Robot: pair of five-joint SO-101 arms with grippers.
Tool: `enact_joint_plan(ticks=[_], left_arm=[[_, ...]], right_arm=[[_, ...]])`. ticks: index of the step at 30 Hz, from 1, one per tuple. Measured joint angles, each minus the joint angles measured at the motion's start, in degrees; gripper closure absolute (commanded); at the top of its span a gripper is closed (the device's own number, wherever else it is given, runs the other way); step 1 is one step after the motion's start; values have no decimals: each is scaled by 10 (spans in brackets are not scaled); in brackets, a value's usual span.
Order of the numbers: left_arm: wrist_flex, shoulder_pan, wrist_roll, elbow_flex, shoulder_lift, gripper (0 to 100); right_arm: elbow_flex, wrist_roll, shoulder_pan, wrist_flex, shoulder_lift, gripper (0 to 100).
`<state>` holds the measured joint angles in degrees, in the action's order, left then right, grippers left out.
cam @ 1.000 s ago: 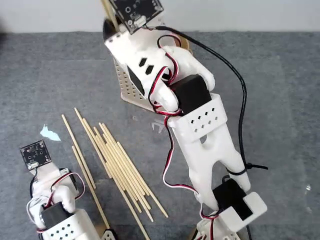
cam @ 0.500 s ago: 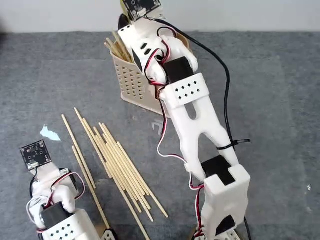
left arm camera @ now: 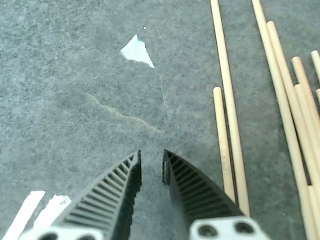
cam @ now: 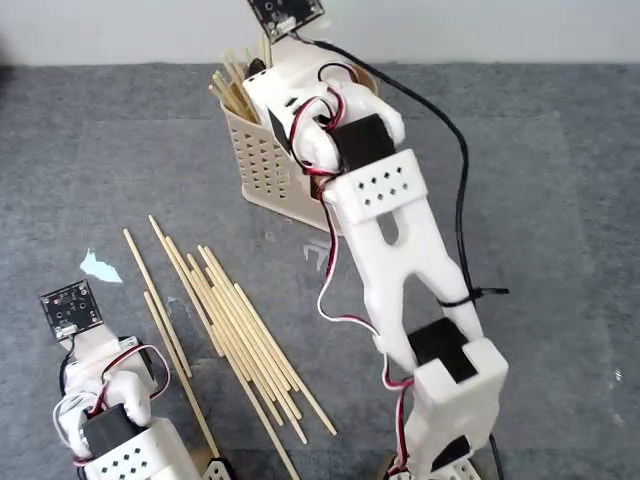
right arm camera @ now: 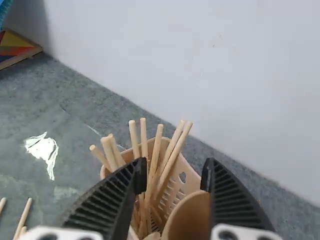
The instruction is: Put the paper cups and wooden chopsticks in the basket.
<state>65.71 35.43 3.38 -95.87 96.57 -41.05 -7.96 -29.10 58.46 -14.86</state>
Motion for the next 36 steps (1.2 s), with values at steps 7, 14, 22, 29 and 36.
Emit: enact_joint_plan(ticks=[7, 14, 22, 29, 36], left_arm=[[0, 0, 0, 0, 0, 921], [0, 45, 1, 0, 0, 920], [-1, 47, 0, 0, 0, 920], [-1, 47, 0, 0, 0, 920], [-1, 47, 0, 0, 0, 920]], right_arm=[[-1, 63, -39, 205, 69, 808], [1, 97, -89, 414, 74, 809], [169, 100, -128, 419, 170, 809], [411, 127, -139, 322, 295, 805], [679, 127, -139, 91, 340, 805]])
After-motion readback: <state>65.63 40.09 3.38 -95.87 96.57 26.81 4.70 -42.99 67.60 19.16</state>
